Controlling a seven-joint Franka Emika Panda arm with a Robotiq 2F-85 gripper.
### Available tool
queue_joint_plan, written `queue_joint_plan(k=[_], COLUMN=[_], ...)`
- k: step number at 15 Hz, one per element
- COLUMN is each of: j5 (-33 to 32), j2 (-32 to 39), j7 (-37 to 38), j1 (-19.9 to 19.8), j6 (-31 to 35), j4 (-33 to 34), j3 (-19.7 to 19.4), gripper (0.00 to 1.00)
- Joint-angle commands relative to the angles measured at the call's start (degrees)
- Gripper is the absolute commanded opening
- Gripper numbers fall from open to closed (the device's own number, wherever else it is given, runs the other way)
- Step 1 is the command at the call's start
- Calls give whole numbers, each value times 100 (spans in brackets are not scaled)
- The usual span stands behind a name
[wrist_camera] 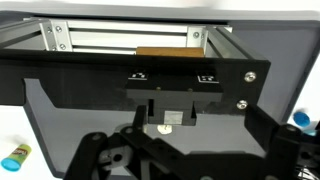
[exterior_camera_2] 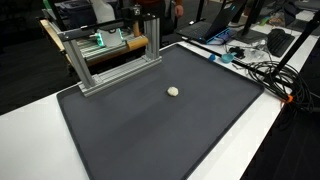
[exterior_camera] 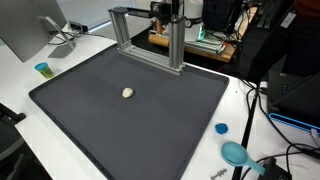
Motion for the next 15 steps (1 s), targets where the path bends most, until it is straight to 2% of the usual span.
queue_joint_plan(k=[1,5,11,12,15], j5=[20,20,119,23,33], j2=[2,2,133,64,145], j7=[-15,-15,62,-4,3], j1=[-22,-22,-138,-106,-143], j6=[-17,-17,520,254,386], j4=[14,14,-138,-58,-72], j3=[21,20,-127,-29,-79], gripper=[100,100,100,100,100])
